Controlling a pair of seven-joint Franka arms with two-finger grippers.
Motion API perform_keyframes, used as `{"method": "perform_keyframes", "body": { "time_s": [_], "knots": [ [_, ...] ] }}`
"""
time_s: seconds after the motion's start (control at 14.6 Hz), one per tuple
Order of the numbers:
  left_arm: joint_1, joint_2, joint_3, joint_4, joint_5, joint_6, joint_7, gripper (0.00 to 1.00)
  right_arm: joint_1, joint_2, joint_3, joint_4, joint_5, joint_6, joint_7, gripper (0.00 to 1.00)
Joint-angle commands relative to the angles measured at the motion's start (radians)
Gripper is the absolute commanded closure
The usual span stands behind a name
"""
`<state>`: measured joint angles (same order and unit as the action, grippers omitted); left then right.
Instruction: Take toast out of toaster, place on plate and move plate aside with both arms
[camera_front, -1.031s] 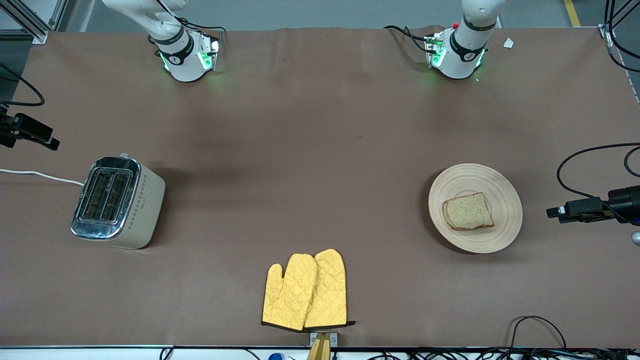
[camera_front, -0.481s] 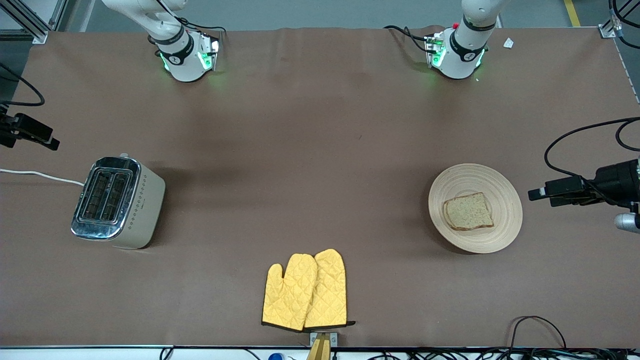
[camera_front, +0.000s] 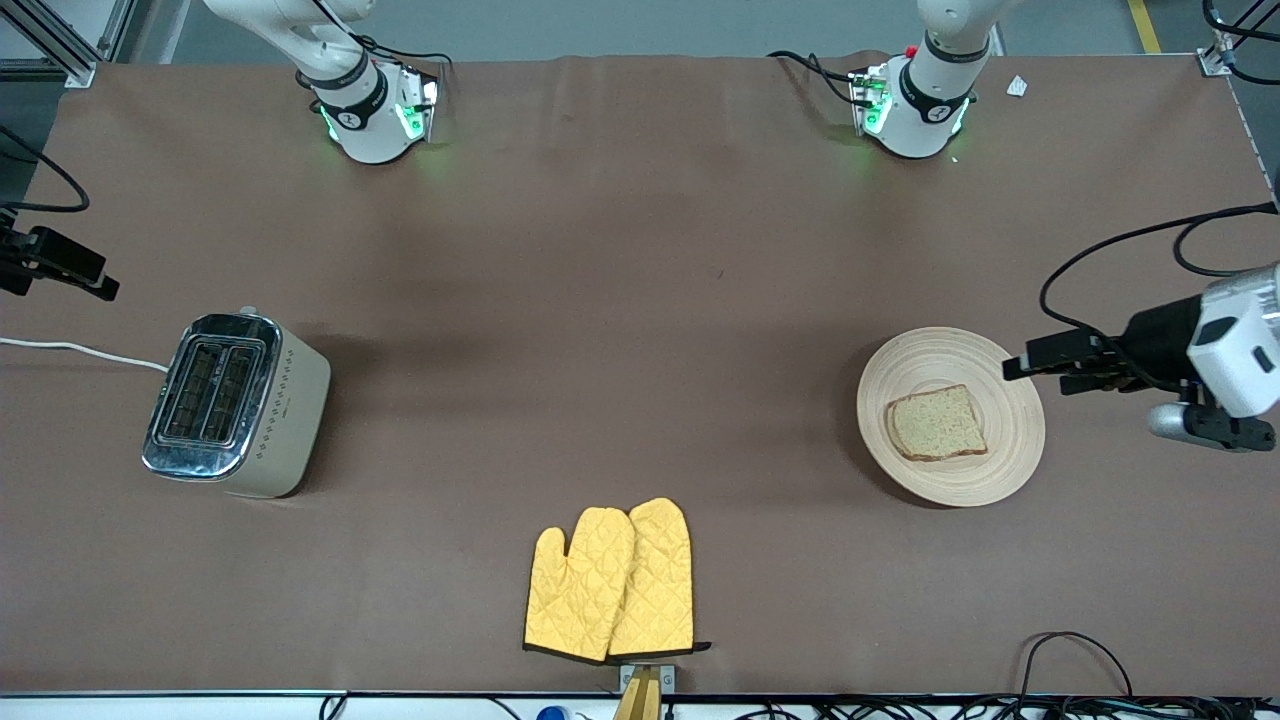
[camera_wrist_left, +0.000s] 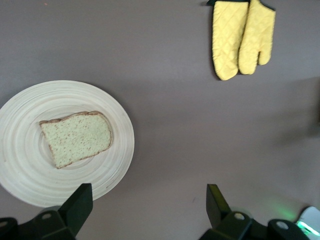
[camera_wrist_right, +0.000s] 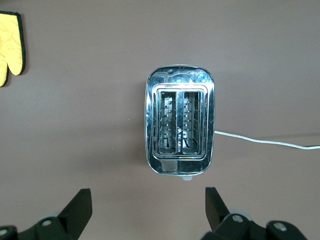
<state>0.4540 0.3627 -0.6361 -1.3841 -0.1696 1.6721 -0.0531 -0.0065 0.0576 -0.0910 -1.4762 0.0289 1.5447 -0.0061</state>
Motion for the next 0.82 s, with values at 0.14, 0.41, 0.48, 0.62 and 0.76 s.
{"method": "perform_keyframes", "body": {
  "time_s": [0.14, 0.41, 0.48, 0.62, 0.76],
  "knots": [
    [-0.459, -0.177, 0.443, -0.045, 0.015, -0.084, -0.089, 0.00, 0.002, -0.021, 0.007, -0.015, -0.018, -0.003, 0.011, 0.00],
    [-0.574, -0.254, 0.556, -0.082, 0.103, -0.129, -0.076, 0.00, 0.000, -0.021, 0.007, -0.015, -0.018, 0.000, 0.012, 0.00],
    [-0.584, -0.269, 0.550, -0.081, 0.157, -0.150, -0.076, 0.00, 0.000, -0.019, 0.007, -0.015, -0.018, 0.003, 0.012, 0.00],
    [-0.598, -0.306, 0.546, -0.087, 0.219, -0.188, -0.073, 0.00, -0.001, -0.016, 0.007, -0.010, -0.015, 0.012, 0.011, 0.00],
    [-0.595, -0.342, 0.536, -0.095, 0.219, -0.219, -0.070, 0.00, -0.007, -0.015, 0.005, -0.012, -0.007, 0.023, 0.011, 0.00]
  ]
}}
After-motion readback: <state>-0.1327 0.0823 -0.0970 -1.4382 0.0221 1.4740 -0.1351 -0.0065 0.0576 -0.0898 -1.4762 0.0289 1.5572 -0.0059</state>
